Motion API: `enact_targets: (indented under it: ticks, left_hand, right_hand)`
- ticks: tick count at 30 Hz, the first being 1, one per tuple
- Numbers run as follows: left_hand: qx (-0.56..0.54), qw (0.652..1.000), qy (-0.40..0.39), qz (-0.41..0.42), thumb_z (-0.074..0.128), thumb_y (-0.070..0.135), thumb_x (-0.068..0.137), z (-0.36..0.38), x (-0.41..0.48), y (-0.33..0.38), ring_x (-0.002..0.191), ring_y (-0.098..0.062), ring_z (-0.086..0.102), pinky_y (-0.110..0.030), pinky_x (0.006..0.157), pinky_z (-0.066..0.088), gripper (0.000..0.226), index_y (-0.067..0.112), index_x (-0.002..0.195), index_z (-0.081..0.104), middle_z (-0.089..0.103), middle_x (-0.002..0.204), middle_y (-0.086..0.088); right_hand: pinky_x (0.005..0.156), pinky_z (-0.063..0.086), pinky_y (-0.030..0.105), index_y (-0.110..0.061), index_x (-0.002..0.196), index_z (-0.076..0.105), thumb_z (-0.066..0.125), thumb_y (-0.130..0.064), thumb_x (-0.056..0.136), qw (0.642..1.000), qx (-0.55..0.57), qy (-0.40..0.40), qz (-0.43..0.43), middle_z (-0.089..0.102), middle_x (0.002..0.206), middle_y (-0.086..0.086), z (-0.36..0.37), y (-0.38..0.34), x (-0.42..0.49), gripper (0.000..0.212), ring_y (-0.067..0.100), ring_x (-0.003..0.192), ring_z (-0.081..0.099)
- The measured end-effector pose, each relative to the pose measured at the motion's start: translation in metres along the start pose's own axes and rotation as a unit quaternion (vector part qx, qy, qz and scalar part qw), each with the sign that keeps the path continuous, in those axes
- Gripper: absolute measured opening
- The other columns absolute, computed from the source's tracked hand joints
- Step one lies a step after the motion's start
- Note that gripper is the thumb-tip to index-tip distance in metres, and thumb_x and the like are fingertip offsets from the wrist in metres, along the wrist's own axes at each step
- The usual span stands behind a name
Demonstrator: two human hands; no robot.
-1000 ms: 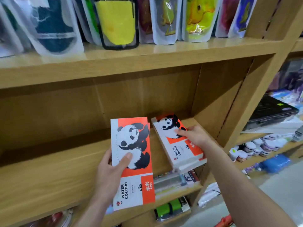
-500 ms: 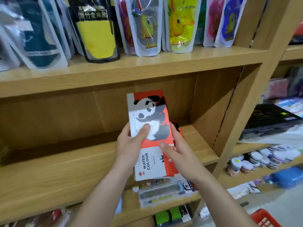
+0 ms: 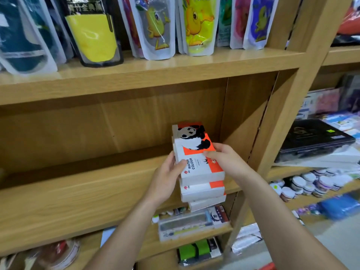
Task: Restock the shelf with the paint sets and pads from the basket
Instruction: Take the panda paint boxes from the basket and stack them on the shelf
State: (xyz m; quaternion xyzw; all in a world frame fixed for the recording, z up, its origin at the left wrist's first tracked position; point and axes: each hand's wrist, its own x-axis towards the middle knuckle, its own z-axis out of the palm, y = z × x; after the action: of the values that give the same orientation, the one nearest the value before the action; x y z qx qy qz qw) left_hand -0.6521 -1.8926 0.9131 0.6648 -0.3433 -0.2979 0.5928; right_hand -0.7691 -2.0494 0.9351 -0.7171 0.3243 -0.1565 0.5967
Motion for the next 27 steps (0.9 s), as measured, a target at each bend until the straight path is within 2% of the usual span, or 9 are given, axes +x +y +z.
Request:
enact_targets:
  ticks: [3, 6, 10, 12, 16, 20, 23, 24, 27]
  left_hand:
    - [-0.024, 1.0, 0.008, -0.018, 0.048, 0.041, 0.1, -0.002, -0.013, -0.011, 0.11, 0.028, 0.049, -0.001, 0.093, 0.037, 0.031, 0.046, 0.13, 0.042, 0.052, 0.127, 0.037]
    - [-0.012, 0.998, -0.009, -0.054, 0.048, 0.082, 0.074, 0.0, -0.026, -0.038, 0.144, 0.003, 0.029, -0.037, 0.121, 0.025, 0.087, 0.048, 0.151, 0.028, 0.033, 0.151, 0.033]
    - [-0.029, 0.998, -0.025, -0.059, 0.045, 0.078, 0.081, 0.015, -0.025, -0.053, 0.127, 0.019, 0.038, -0.031, 0.118, 0.029, 0.083, 0.05, 0.155, 0.018, 0.034, 0.14, 0.043]
    - [-0.028, 0.998, -0.035, -0.043, 0.049, 0.076, 0.083, 0.021, -0.014, -0.055, 0.119, 0.026, 0.041, -0.023, 0.113, 0.033, 0.088, 0.046, 0.157, 0.016, 0.04, 0.146, 0.036]
    - [-0.033, 0.998, -0.034, -0.051, 0.047, 0.072, 0.086, 0.036, 0.019, -0.053, 0.133, 0.006, 0.042, -0.021, 0.105, 0.034, 0.084, 0.044, 0.158, 0.014, 0.042, 0.147, 0.031]
    - [-0.034, 0.998, -0.043, -0.039, 0.048, 0.069, 0.086, 0.052, 0.063, -0.049, 0.132, 0.004, 0.046, -0.031, 0.114, 0.033, 0.083, 0.044, 0.158, 0.016, 0.047, 0.143, 0.03]
    - [0.001, 0.996, -0.081, -0.029, 0.047, 0.075, 0.085, 0.067, 0.083, -0.052, 0.136, 0.005, 0.04, -0.036, 0.119, 0.025, 0.086, 0.049, 0.157, 0.007, 0.035, 0.159, 0.019]
    - [0.017, 0.995, -0.091, -0.027, 0.047, 0.082, 0.081, 0.071, 0.089, -0.056, 0.147, -0.005, 0.032, -0.041, 0.123, 0.02, 0.091, 0.052, 0.155, 0.003, 0.023, 0.166, 0.016]
    - [0.045, 0.992, -0.119, -0.021, 0.048, 0.091, 0.073, 0.079, 0.107, -0.071, 0.156, -0.009, 0.004, -0.049, 0.126, 0.011, 0.1, 0.057, 0.152, -0.003, 0.002, 0.17, 0.014]
  right_hand:
    - [0.09, 0.055, 0.031, -0.015, 0.14, 0.059, 0.06, -0.032, 0.102, 0.999, 0.037, -0.007, -0.001, 0.079, 0.117, 0.0, -0.007, 0.006, -0.008, 0.042, 0.017, 0.104, 0.076]
    - [0.107, 0.048, 0.041, -0.031, 0.148, 0.051, 0.064, -0.056, 0.088, 0.993, 0.096, 0.064, -0.031, 0.07, 0.131, -0.008, -0.006, 0.039, -0.035, 0.067, 0.014, 0.122, 0.065]
    - [0.097, 0.052, 0.018, -0.029, 0.15, 0.046, 0.058, -0.034, 0.095, 0.982, 0.117, 0.03, -0.143, 0.066, 0.136, -0.025, 0.015, 0.081, -0.068, 0.056, -0.002, 0.127, 0.06]
    - [0.099, 0.05, 0.02, -0.029, 0.151, 0.043, 0.053, -0.027, 0.101, 0.979, 0.103, 0.03, -0.172, 0.062, 0.141, -0.022, 0.018, 0.088, -0.064, 0.051, 0.001, 0.133, 0.056]
    - [0.093, 0.05, 0.024, -0.032, 0.151, 0.045, 0.05, -0.036, 0.104, 0.985, 0.067, 0.081, -0.138, 0.063, 0.138, -0.02, 0.006, 0.091, -0.031, 0.047, 0.0, 0.126, 0.059]
    - [0.097, 0.053, 0.025, -0.022, 0.149, 0.048, 0.052, -0.041, 0.105, 0.975, 0.05, 0.19, -0.102, 0.065, 0.134, -0.012, -0.006, 0.09, -0.005, 0.049, 0.001, 0.114, 0.064]
    - [0.085, 0.043, 0.0, -0.013, 0.145, 0.053, 0.051, -0.037, 0.106, 0.952, 0.003, 0.299, -0.065, 0.065, 0.123, -0.014, 0.001, 0.101, -0.015, 0.046, -0.019, 0.098, 0.059]
    - [0.089, 0.04, 0.001, -0.012, 0.145, 0.053, 0.051, -0.034, 0.106, 0.946, -0.029, 0.315, -0.063, 0.066, 0.128, -0.012, 0.005, 0.11, -0.019, 0.045, -0.019, 0.104, 0.058]
    - [0.118, 0.034, 0.029, -0.013, 0.158, 0.037, 0.048, -0.035, 0.106, 0.939, -0.157, 0.292, -0.089, 0.048, 0.158, 0.002, 0.017, 0.133, -0.022, 0.058, 0.014, 0.142, 0.048]
